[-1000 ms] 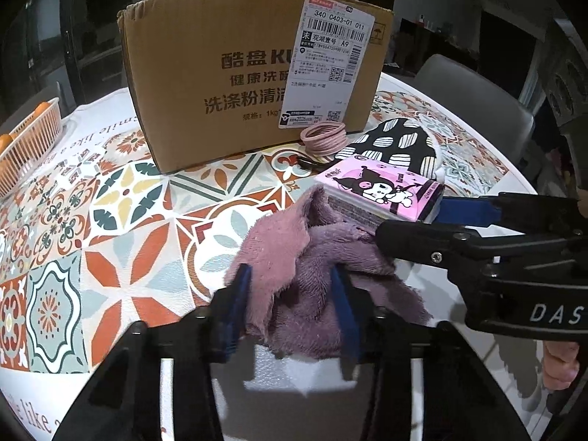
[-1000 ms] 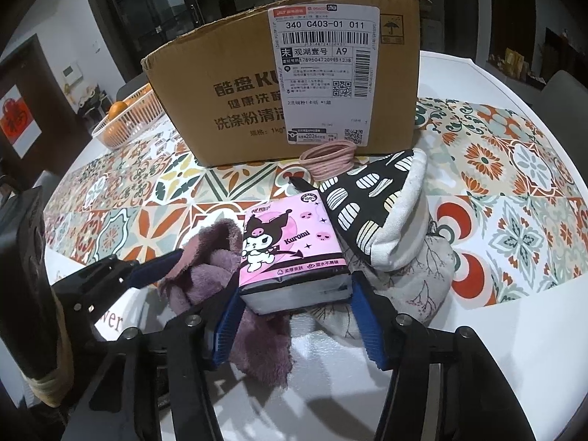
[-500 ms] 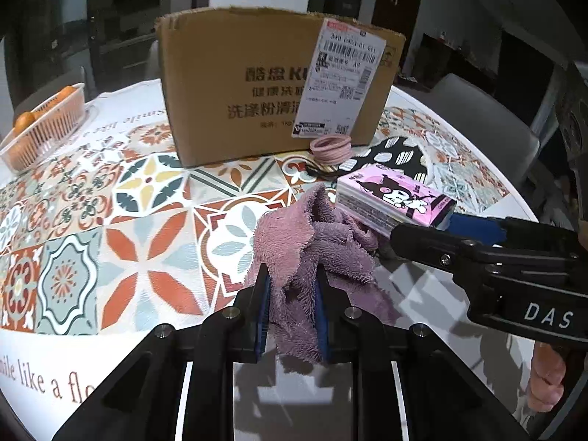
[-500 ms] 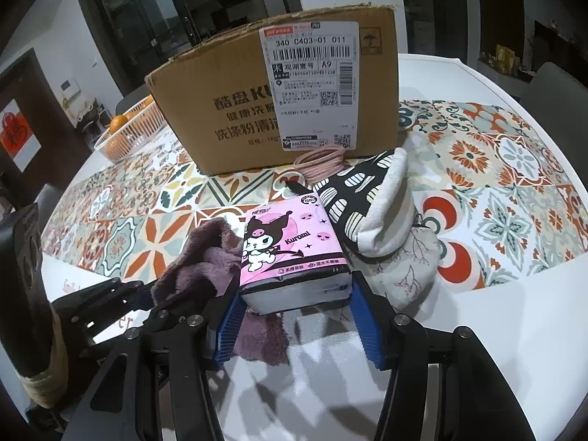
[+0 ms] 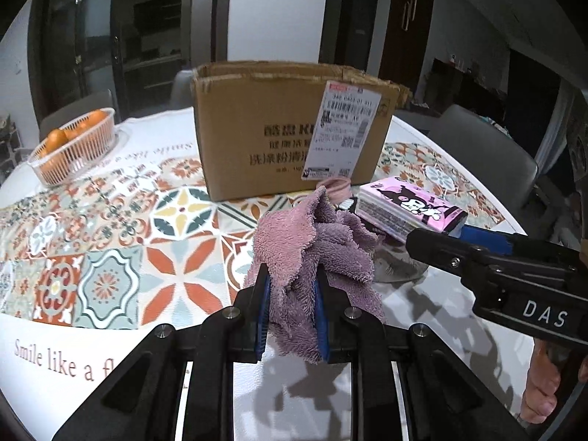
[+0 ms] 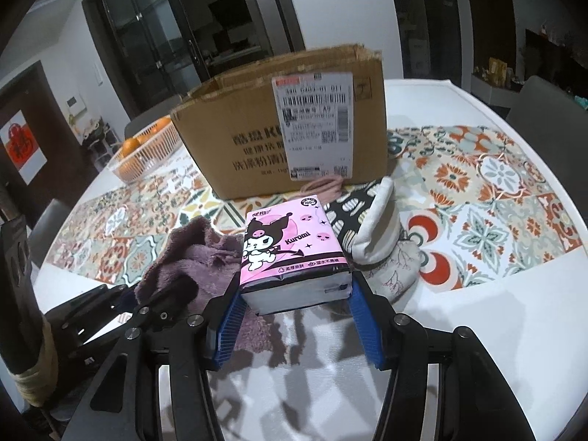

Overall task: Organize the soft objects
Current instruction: 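Lift the mauve towel and Kuromi tissue pack and carry them over the box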

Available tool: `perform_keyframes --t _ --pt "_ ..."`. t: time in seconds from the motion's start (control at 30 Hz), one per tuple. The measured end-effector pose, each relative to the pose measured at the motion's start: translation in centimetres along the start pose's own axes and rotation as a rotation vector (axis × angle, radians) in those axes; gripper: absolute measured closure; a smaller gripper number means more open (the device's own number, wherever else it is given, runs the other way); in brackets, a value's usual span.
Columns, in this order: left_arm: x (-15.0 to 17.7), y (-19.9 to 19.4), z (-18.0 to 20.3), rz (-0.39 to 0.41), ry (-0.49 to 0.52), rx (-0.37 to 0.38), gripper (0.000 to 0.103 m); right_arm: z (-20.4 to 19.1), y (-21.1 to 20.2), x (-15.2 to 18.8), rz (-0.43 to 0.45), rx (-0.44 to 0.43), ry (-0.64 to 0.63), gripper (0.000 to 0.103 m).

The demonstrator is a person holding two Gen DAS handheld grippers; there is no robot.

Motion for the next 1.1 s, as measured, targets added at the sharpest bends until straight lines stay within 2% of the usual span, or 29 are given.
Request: perform_keyframes --t 0.4,0.6,1.1 --pt "-3.5 -3.7 -0.1 0.119 0.005 -0.050 0.081 -1.1 -3.3 -2.3 0.100 -0.019 -0.001 0.047" --pt "-5.8 -5.3 -0.2 0.196 0.013 -0.075 0.081 -1.7 -5.0 -4.0 0.177 -0.018 -0.008 0.047" --pt "-11.1 -8.8 -0.3 0.365 0.033 -0.100 0.081 -2.8 -7.9 -8.1 0.315 -0.033 -0.010 0.047"
Point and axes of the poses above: each gripper's, at about its wrist camera, not at the fingertips, and y roughly the way its jaws point, z to its right, x to its underside, the point moved 5 cm from there along y, roughly the way its jaws point, and after that the axes turned 12 degrees about z, right-handed, at the moved point
